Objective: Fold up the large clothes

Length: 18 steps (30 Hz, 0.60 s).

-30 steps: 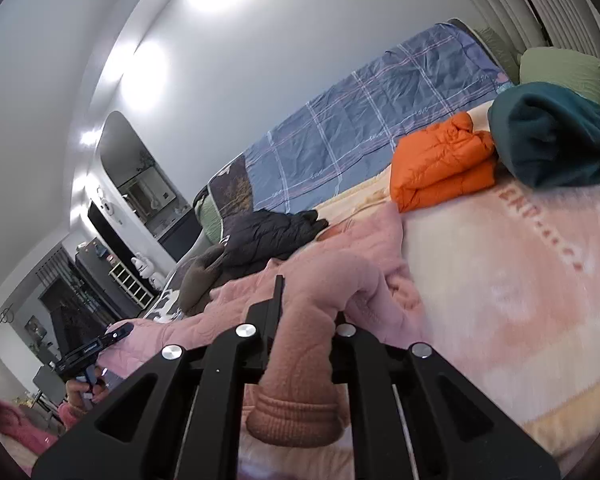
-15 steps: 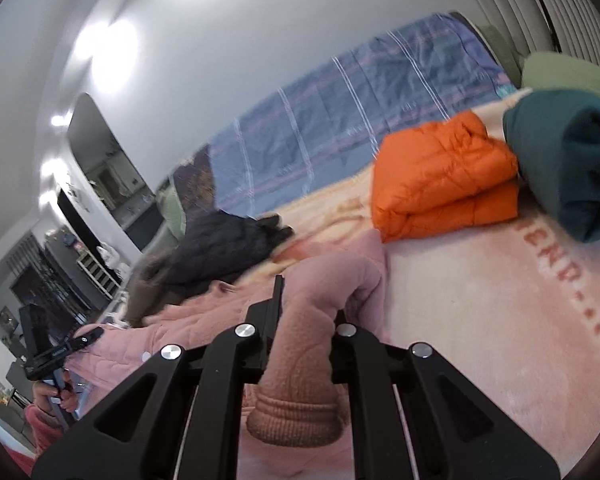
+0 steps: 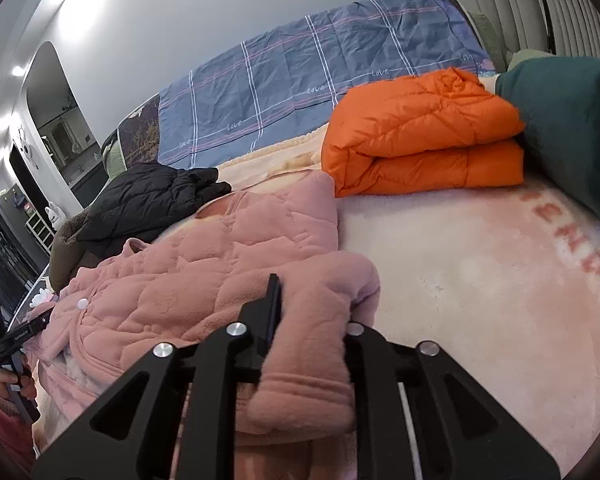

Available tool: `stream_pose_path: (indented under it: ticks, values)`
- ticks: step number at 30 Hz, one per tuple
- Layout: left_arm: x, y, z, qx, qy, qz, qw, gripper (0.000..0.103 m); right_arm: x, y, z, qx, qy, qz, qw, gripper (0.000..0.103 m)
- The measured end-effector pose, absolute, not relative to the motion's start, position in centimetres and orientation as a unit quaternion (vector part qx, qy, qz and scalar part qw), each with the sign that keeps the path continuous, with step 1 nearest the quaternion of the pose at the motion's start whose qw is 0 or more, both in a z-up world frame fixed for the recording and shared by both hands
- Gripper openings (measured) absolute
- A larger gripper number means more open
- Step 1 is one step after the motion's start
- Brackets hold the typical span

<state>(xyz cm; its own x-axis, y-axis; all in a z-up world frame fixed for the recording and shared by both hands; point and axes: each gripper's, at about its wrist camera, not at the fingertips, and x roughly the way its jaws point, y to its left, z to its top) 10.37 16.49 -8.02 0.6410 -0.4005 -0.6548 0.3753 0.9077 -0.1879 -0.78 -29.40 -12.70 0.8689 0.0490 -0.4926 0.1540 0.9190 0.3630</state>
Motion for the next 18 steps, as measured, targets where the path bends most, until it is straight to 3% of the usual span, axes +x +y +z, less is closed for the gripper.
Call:
stream_pose_path:
  ticks: [1,3,4,5,6,8,12,18]
  values:
    - [10.2,16.7,-7.7,-0.026,0.366,-0.218,0.904,0.026,-1.2,-29.2,-12.4,0.199,0.253,-0.029,0.946,0.021]
    - [9.5,17.5,-6.9,-0.055,0.367,-0.232,0.899,0.034,-2.3,-28.8,-11.5,0.197,0.249,-0.036,0.948,0.045]
    - [9.2,17.7,-6.5,-0.065,0.366,-0.238,0.897,0.048,-3.2,-28.7,-10.9,0.192,0.245,-0.04,0.95,0.052]
    - [8.8,17.9,-6.0,-0.071,0.364,-0.242,0.897,0.062,-3.8,-28.6,-10.5,0.188,0.243,-0.04,0.951,0.065]
    - [8.3,18.0,-5.5,-0.071,0.359,-0.244,0.898,0.065,-4.7,-28.2,-10.0,0.178,0.238,-0.041,0.954,0.07]
    - [6.5,17.9,-4.1,-0.032,0.334,-0.208,0.919,0.084,-6.1,-27.5,-9.3,0.149,0.231,-0.045,0.96,0.075]
    - [2.6,17.7,-2.1,0.041,0.287,-0.192,0.938,0.087,-9.2,-25.9,-9.0,0.074,0.231,-0.049,0.969,0.081]
    - [-1.9,14.4,-4.8,0.172,0.329,-0.215,0.903,0.087,-10.3,-23.5,-11.5,0.004,0.294,-0.03,0.955,0.081]
